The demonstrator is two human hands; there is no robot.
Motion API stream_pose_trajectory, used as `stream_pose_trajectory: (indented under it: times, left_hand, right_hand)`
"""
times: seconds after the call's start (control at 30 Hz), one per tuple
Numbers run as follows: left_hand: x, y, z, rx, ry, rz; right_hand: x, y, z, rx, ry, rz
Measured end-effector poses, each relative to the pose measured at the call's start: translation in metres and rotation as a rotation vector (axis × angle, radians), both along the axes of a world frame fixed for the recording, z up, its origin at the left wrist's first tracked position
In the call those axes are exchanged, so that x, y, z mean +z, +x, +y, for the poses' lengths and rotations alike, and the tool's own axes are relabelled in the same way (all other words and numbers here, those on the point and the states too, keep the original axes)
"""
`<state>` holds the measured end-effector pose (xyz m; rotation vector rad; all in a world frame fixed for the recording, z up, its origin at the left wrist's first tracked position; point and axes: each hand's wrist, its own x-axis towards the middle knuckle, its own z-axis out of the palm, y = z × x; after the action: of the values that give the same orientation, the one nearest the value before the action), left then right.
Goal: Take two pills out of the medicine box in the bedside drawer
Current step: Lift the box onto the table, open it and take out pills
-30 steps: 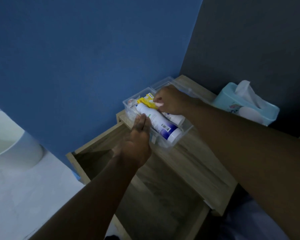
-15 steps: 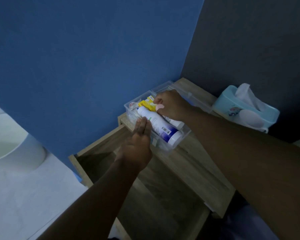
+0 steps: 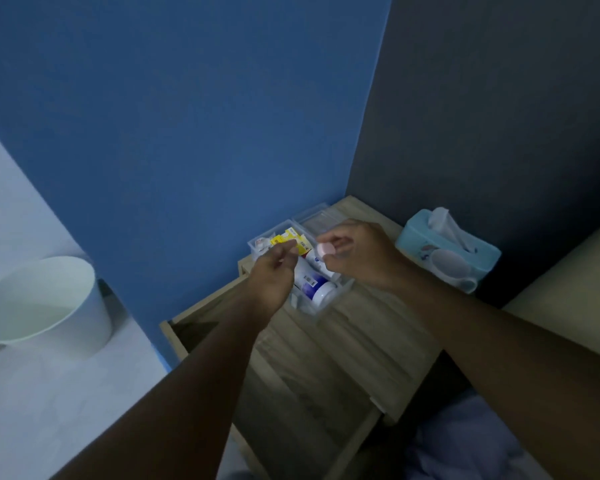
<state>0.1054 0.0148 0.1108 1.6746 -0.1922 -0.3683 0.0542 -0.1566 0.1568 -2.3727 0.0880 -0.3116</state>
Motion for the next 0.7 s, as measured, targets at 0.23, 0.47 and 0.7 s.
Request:
stream_pose_trajectory:
  times: [0.23, 0.47, 0.7]
  left_hand:
    - [0.034, -0.071, -0.017, -0.161, -0.576, 0.492]
    - [0.044, -0.105, -0.020, -0.174, -0.737, 0.580]
    - [0.044, -0.125, -0.019, -0.157, -0.761, 0.623]
  right_hand:
    - [0.044, -0.060, 0.007, 0.123, -0.068, 0.058]
    - [0.075, -0.098, 0.009, 0.306, -0.408, -0.025]
    - [0.079, -0.118, 0.011, 0.341, -0.473, -0.021]
